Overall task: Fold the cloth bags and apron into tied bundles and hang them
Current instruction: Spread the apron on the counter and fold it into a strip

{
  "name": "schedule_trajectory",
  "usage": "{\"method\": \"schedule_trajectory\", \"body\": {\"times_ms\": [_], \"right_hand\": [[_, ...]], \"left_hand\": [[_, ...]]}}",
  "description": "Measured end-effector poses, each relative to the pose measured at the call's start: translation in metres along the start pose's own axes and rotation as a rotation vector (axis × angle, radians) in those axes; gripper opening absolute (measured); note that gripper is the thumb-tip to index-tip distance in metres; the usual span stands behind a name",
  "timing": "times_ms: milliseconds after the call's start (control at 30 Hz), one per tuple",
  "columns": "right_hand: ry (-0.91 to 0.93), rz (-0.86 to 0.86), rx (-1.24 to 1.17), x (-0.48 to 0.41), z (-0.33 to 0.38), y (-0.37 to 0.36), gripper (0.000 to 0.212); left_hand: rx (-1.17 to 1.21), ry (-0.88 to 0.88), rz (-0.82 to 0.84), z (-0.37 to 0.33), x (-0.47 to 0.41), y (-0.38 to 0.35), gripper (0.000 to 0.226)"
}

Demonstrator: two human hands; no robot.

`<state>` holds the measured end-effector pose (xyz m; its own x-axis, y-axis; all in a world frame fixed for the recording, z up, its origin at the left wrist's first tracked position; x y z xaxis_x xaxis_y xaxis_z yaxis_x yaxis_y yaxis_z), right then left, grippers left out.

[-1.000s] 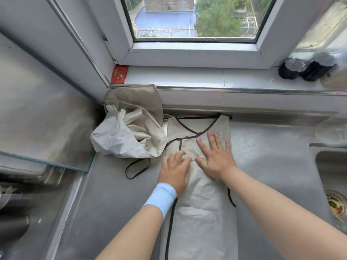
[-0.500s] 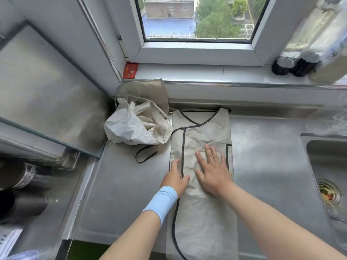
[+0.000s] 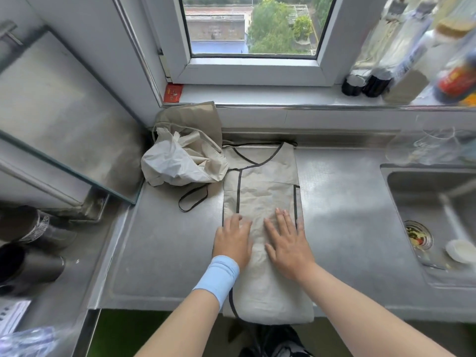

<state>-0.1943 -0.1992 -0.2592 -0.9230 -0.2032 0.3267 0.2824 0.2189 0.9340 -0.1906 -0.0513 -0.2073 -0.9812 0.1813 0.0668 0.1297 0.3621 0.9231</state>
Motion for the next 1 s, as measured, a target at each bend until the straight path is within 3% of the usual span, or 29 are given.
{"method": "schedule_trajectory", "body": {"times_ms": [100,167,367,533,600,700,800,900,1000], "right_hand": [[0.034,0.009,-0.033,0.022,0.013,-0.016,0.071],[0.047,0.011,-0.026,0.034,0.012,-0.028,0.071],[0.109,0.057,-0.022,0.031,0.005,-0.027,0.071],[0.108,0.078,0.03,0.013,-0.004,-0.009,0.089],[0.075,0.056,0.054,0.019,-0.009,0.0,0.086],[0.102,-0.009,0.062,0.044,-0.009,-0.001,0.071],[0.192,-0.102,0.012,0.082,-0.005,-0.013,0.068],[0.314,-0.052,0.003,0.124,0.0,-0.039,0.092],[0.391,0.004,0.155,0.147,0.007,-0.051,0.109]], "left_hand": [[-0.053,-0.122,0.292,0.001,0.017,-0.045,0.067],[-0.071,-0.121,0.362,0.01,0.032,-0.061,0.08],[-0.063,-0.152,0.266,0.033,0.069,-0.068,0.085],[-0.103,-0.06,0.408,0.032,0.041,-0.058,0.086],[-0.16,-0.054,0.414,0.026,0.03,-0.051,0.085],[-0.167,-0.104,0.299,0.013,0.036,-0.046,0.078],[-0.002,-0.272,0.141,-0.009,0.074,-0.048,0.054],[0.019,-0.28,0.154,-0.015,0.115,-0.058,0.046],[-0.03,-0.178,0.278,-0.014,0.132,-0.062,0.062]]}}
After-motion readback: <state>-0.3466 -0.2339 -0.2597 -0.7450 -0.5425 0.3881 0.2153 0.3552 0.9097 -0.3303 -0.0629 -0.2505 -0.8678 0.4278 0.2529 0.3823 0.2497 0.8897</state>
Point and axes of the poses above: each hand's wrist, its own x-axis away from the middle knuckle, its own y-axis out of the back of the hand, z = x × y, the point moved 7 cm from there along -x, towards the middle knuckle, and after that the axes turned 12 degrees about x, right-handed, at the moved point
